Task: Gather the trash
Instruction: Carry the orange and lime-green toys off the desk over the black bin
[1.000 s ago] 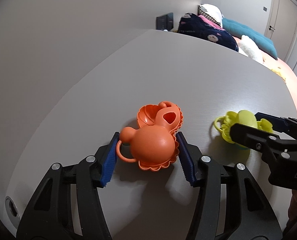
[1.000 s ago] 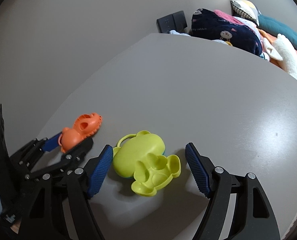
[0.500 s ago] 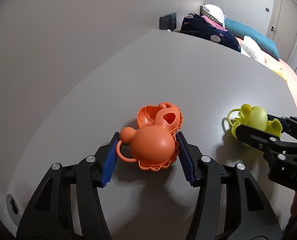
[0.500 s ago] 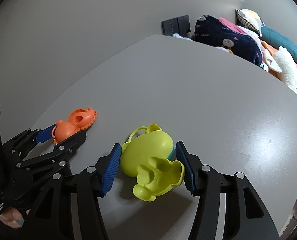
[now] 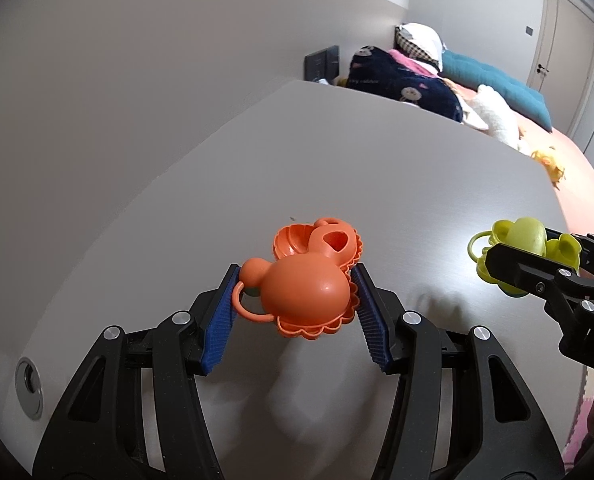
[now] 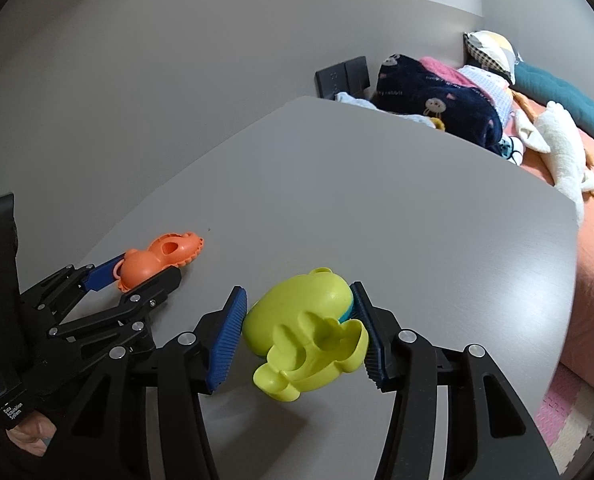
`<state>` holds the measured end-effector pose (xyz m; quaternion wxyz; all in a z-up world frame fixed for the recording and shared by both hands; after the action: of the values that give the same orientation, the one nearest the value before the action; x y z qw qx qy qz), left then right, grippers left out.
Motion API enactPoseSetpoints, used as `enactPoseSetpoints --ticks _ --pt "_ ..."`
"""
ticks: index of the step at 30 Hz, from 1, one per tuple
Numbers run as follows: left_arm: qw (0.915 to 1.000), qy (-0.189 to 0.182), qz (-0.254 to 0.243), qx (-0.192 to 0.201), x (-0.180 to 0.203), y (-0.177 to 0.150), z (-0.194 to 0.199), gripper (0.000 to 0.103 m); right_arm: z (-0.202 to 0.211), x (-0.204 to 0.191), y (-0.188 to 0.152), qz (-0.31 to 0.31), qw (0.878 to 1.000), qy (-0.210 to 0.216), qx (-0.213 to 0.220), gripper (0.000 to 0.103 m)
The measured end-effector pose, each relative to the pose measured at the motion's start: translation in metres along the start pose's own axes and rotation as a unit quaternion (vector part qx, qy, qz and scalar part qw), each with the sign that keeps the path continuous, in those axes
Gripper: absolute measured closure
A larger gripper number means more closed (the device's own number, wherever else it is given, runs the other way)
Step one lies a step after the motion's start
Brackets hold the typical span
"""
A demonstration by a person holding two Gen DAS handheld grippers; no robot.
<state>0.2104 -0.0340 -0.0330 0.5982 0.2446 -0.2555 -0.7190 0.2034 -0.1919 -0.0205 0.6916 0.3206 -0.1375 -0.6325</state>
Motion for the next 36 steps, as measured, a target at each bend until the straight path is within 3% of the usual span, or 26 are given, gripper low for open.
enactPoseSetpoints --ticks 17,36 --pt "0.9995 -0.024 -0.011 0.018 0.042 -0.023 0.054 0.049 0.078 0.016 -0.026 -0.006 0.999 -0.003 0.038 0.049" --pt "0.9967 -0.057 -0.052 0.025 0.109 -0.044 0.084 0.049 0.14 0.051 -0.071 -0.032 0.997 -0.018 0.066 0.049"
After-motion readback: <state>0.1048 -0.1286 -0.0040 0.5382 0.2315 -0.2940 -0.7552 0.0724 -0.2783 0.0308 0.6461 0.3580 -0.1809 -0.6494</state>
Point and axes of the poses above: each gripper's, at about its wrist camera, not at the fingertips, and z roughly against the way its jaws point, x to its right, y to its top, the point moved 1 cm from there along -z, roughly the way its jaws point, and after that the axes turned 2 degrees about y, right-handed, at the moved point
